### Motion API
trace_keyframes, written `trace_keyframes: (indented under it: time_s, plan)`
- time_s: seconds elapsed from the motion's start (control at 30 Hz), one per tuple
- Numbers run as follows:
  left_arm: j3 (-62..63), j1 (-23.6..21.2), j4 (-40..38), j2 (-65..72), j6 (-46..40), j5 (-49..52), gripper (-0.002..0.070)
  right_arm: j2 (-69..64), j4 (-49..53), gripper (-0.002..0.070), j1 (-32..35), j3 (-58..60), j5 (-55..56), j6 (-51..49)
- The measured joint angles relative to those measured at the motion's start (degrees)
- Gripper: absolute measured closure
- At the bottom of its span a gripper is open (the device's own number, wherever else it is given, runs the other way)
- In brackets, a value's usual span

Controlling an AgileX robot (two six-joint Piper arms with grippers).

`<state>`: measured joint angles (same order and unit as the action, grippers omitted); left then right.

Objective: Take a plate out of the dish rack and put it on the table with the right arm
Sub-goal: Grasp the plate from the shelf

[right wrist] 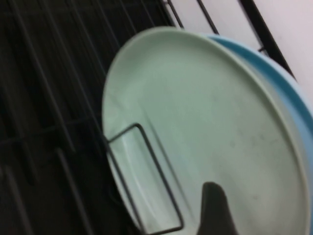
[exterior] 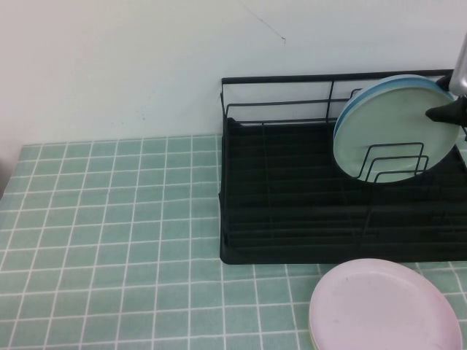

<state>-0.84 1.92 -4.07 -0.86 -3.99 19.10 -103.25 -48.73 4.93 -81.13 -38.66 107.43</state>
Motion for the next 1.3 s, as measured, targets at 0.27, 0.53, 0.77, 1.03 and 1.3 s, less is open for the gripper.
trace_keyframes:
  time_s: [0.27,0.53,0.77,1.03,1.3]
  plan:
    - [0.0,0.0,0.0,0.0,0.0,0.0,0.0678,-2.72,0.0,0.0277,-1.41,-0.12,7.3,2.88]
    - [0.0,0.0,0.0,0.0,0.0,0.0,0.0678,-3.66,-0.65,0.0278,-1.45,-0.22,10.26,3.92]
    - [0.0,0.0,0.0,0.0,0.0,0.0,0.0678,-5.2,-4.67,0.0279,-1.45,-0.53,11.72,7.61]
    - [0.0,0.0,0.0,0.0,0.0,0.0,0.0678,-7.37,-9.51,0.0279,-1.45,-0.71,13.99,11.75]
    - [0.0,0.0,0.0,0.0,0.0,0.0,0.0678,-7.14,-9.98,0.0279,-1.54,-0.8,14.42,12.26]
